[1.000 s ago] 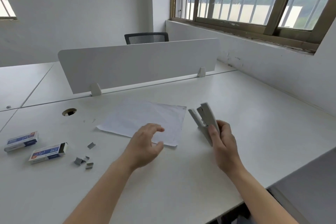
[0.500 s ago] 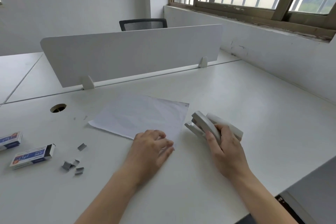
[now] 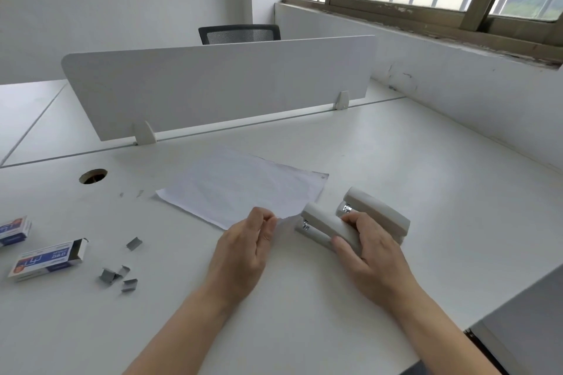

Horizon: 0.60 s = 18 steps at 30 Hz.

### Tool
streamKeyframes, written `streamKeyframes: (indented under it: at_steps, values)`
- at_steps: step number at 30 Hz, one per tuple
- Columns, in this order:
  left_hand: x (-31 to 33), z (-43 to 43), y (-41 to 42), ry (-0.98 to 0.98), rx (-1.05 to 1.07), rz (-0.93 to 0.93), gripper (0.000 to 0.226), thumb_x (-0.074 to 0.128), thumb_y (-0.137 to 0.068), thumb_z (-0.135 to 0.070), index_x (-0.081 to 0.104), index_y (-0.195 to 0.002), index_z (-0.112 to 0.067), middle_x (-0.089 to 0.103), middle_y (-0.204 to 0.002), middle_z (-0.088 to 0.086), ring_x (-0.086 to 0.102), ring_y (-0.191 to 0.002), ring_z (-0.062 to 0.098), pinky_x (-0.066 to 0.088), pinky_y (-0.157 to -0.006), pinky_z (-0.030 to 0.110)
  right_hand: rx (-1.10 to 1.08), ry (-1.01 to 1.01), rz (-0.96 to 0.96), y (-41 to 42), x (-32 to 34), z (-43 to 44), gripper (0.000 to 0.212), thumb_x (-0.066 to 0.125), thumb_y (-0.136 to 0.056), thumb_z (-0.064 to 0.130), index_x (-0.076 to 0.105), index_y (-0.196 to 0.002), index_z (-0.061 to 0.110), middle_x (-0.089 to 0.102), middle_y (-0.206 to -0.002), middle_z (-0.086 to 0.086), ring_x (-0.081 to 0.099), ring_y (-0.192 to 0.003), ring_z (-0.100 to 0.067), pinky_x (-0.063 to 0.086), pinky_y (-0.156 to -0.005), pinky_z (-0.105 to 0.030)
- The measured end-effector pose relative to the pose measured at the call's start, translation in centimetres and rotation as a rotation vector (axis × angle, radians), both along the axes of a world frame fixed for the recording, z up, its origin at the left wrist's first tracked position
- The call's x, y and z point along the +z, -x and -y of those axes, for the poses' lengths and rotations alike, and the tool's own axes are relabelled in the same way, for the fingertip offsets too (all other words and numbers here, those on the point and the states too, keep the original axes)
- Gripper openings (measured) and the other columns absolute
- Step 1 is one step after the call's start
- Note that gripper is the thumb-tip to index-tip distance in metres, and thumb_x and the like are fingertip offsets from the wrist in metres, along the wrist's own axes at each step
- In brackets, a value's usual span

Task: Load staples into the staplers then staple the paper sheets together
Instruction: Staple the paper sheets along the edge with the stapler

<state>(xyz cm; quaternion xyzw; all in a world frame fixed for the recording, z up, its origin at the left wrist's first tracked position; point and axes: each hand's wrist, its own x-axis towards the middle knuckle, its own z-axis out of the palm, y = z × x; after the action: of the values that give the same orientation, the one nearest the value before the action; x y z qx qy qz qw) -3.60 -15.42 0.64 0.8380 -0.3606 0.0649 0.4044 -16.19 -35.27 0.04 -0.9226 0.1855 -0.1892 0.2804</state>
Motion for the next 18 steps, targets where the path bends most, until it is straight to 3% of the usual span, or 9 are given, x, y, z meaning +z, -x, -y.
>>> streamKeyframes:
  at_steps: [4, 8, 13, 18]
  values:
    - [-0.6, 0.3, 0.3, -0.093, -0.190, 0.047, 0.022, 0.040, -0.098, -0.041, 0.055, -0.103, -0.026, 0.069, -0.096, -0.007, 0.063, -0.091, 0.013, 0.048, -0.080, 0.031, 0.009, -0.105, -0.011, -0.1, 0.3, 0.3, 0.033, 0.045, -0.087, 0.051, 0.051, -0.114, 0.033, 0.061, -0.108, 0.020, 0.056, -0.103, -0.004, 0.038, -0.083, -0.025]
    - [-1.6, 0.5, 0.0, -0.250, -0.247, 0.186, 0.032, 0.051, -0.089, -0.041, 0.059, -0.118, -0.029, 0.064, -0.122, -0.011, 0.054, -0.122, 0.012, 0.040, -0.105, 0.034, -0.001, -0.154, 0.001, -0.3, 0.3, 0.4, 0.033, 0.046, -0.087, 0.050, 0.053, -0.112, 0.031, 0.062, -0.107, 0.021, 0.056, -0.103, -0.003, 0.037, -0.082, -0.023]
    - [-1.6, 0.8, 0.0, -0.282, -0.227, 0.261, 0.043, 0.048, -0.090, -0.039, 0.057, -0.130, -0.026, 0.063, -0.125, -0.010, 0.056, -0.120, 0.014, 0.042, -0.102, 0.034, 0.019, -0.123, 0.000, -0.1, 0.6, 0.2, 0.026, 0.049, -0.085, 0.046, 0.052, -0.107, 0.033, 0.061, -0.102, 0.023, 0.055, -0.097, 0.004, 0.035, -0.077, -0.014]
    - [-1.6, 0.8, 0.1, -0.248, -0.182, 0.293, 0.034, 0.048, -0.090, -0.038, 0.062, -0.121, -0.031, 0.065, -0.110, -0.005, 0.059, -0.106, 0.016, 0.047, -0.094, 0.035, 0.050, -0.103, 0.002, 0.2, 0.8, 0.0, 0.021, 0.052, -0.085, 0.045, 0.050, -0.103, 0.034, 0.060, -0.099, 0.023, 0.054, -0.095, 0.006, 0.035, -0.074, -0.012]
